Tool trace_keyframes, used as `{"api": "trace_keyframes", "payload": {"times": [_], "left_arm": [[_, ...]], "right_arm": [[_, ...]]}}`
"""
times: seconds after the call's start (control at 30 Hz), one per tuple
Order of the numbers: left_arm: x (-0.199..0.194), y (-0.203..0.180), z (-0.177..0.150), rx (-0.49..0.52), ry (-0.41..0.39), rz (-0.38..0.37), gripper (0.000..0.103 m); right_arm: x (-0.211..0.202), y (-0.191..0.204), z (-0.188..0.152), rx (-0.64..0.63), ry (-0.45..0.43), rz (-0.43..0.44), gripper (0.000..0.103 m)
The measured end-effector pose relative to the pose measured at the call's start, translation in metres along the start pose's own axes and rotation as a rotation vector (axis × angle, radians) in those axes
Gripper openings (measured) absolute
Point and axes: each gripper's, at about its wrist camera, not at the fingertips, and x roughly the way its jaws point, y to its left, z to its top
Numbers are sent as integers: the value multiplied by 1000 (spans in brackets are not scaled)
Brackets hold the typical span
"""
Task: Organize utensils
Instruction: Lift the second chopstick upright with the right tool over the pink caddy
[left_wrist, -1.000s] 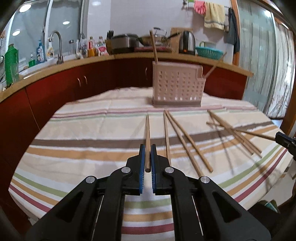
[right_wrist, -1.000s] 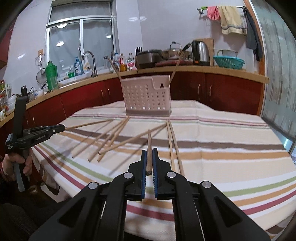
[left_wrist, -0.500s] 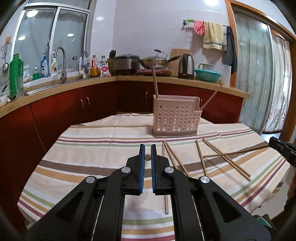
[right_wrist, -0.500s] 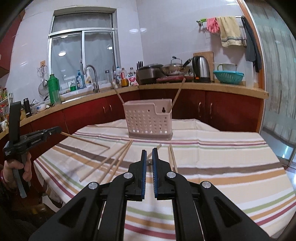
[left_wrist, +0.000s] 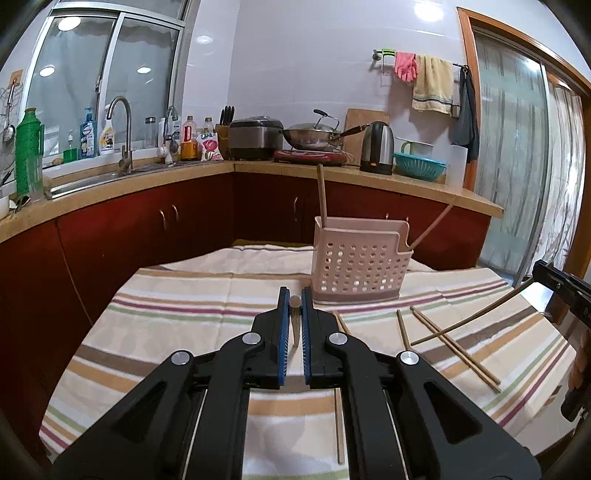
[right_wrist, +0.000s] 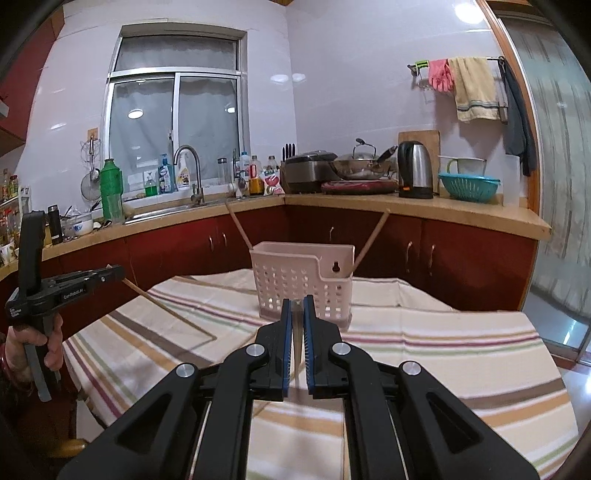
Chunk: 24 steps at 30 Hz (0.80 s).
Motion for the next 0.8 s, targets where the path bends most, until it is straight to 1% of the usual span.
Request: {"api": "trace_keyframes", "payload": {"times": [0.47,0.63,0.8], "left_arm": [[47,1,43,3,-70,-6,7],[61,1,53,-1,-83,-11,7],[65,-2,58,9,-92,-19,7]], "right_arm": [[51,-7,22,21,-30,-1,7],[58,-8,33,18,-45,2,7],[55,-12,45,18,-54,-15,7]]}}
